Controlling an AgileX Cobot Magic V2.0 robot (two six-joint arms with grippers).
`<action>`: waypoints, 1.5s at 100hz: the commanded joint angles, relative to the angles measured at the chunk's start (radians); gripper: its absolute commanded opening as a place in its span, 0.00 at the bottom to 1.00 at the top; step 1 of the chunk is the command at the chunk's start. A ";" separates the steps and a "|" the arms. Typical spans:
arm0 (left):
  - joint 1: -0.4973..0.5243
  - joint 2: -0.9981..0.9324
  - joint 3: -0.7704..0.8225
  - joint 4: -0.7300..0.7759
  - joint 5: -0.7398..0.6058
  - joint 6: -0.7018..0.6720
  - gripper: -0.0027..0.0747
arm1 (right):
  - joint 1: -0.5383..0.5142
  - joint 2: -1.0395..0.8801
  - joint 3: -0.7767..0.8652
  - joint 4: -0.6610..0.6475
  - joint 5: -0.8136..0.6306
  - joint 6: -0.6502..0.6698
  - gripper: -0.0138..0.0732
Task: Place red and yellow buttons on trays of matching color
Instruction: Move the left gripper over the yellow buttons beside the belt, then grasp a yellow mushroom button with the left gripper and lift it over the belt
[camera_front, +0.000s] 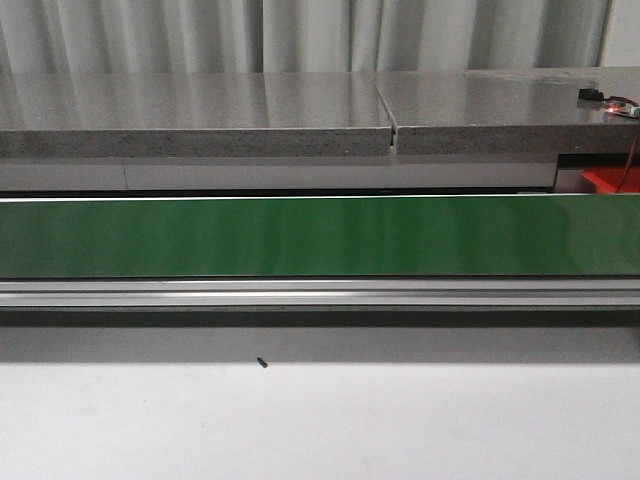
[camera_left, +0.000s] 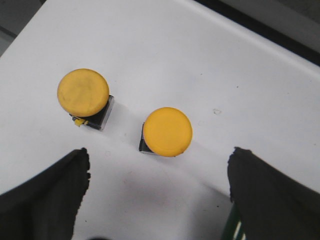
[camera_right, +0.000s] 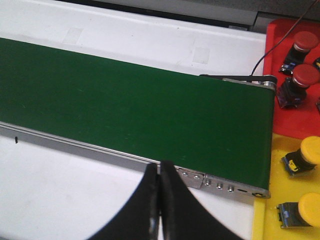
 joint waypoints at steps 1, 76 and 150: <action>0.004 -0.015 -0.053 0.023 -0.058 -0.004 0.74 | -0.001 -0.004 -0.024 0.014 -0.056 -0.003 0.08; -0.075 0.066 -0.102 0.057 -0.153 0.000 0.74 | -0.001 -0.004 -0.024 0.014 -0.055 -0.003 0.08; -0.081 0.170 -0.178 0.088 -0.098 0.000 0.74 | -0.001 -0.004 -0.024 0.014 -0.055 -0.003 0.08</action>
